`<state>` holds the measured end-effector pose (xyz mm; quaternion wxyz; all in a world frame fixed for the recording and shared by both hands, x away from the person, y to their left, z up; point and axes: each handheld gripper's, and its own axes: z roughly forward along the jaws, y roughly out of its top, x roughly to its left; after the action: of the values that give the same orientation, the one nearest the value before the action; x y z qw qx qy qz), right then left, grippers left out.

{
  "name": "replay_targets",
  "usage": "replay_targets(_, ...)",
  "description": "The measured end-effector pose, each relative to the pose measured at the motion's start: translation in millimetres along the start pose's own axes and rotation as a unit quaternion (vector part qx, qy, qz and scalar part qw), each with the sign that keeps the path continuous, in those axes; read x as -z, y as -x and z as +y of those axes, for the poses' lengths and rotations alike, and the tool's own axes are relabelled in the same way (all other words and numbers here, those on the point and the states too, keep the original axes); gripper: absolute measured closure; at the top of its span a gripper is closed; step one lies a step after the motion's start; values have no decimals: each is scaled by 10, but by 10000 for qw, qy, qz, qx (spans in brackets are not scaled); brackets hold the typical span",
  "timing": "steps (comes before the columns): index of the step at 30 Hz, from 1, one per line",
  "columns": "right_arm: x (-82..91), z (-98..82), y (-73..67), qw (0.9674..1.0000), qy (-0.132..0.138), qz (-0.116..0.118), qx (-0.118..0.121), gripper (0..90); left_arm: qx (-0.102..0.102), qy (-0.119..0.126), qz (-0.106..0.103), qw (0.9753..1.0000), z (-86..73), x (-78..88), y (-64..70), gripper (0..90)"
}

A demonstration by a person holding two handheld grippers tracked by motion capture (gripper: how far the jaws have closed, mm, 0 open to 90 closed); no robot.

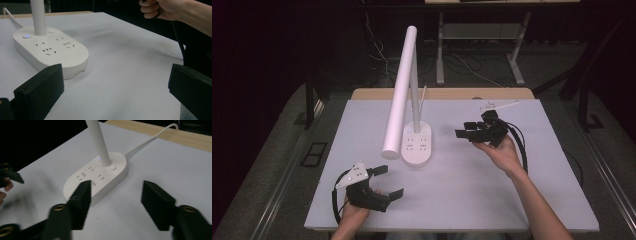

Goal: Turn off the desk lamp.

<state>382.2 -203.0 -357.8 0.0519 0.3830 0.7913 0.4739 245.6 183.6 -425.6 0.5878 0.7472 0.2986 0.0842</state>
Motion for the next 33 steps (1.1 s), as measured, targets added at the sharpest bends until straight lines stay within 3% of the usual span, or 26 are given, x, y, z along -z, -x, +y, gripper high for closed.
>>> replay_targets(4,158,-163,-19,9999,66,-119,14,132,4,15,24,10000,-1,6,2,0)
replay_targets(6,251,-241,-38,9997,154,-190,3,78,3,9,39,10000,-1,10,-2,0)
replay_targets(7,293,-278,-50,9996,140,-241,26,0,4,9,44,10000,-1,11,-3,0)
replay_targets(18,708,-774,-119,9988,186,-404,-193,6,1,0,56,10000,-2,6,3,0)
replay_targets(33,1024,-1303,-168,9961,424,-639,-448,7,-24,-52,61,10000,-8,-5,15,0)
